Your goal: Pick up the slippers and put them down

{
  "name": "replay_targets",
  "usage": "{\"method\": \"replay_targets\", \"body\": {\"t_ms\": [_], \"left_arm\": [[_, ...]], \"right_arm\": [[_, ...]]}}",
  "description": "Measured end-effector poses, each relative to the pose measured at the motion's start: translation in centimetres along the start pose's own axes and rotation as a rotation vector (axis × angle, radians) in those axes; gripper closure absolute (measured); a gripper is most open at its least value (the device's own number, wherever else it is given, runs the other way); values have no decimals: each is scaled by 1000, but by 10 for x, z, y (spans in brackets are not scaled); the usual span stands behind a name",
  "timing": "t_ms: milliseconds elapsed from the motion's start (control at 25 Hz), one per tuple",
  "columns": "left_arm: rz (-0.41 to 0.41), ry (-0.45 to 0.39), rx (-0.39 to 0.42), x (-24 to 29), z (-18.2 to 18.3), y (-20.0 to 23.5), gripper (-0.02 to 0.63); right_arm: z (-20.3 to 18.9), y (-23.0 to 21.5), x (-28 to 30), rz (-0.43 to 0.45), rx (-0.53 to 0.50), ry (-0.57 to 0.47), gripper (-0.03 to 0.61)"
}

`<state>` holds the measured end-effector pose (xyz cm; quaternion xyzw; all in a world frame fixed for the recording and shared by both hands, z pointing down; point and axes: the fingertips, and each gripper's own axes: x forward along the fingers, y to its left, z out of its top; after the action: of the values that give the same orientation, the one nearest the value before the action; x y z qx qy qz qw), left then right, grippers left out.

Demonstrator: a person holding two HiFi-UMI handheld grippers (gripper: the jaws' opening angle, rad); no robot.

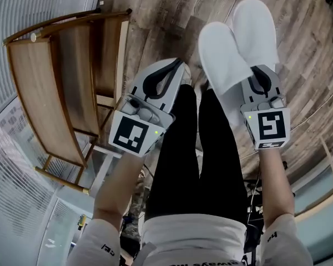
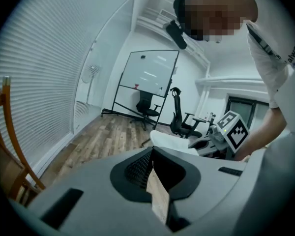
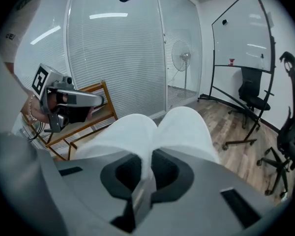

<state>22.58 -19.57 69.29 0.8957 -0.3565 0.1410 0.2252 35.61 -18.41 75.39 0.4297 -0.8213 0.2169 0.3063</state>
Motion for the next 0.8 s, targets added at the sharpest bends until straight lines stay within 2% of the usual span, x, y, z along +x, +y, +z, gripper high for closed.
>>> {"method": "replay_targets", "body": {"t_ms": [160,440,800], "left_arm": [[-40,31,82,26,-25,9,601],[-74,57,104,72,-91,31,601],[-119,100,197,127,-181,59,601]], "right_arm": [[-23,-6,31,5,-16,17,548],[-70,-14,89,3,-28,29,548],[-145,-31,177,21,-77,31,548]]}}
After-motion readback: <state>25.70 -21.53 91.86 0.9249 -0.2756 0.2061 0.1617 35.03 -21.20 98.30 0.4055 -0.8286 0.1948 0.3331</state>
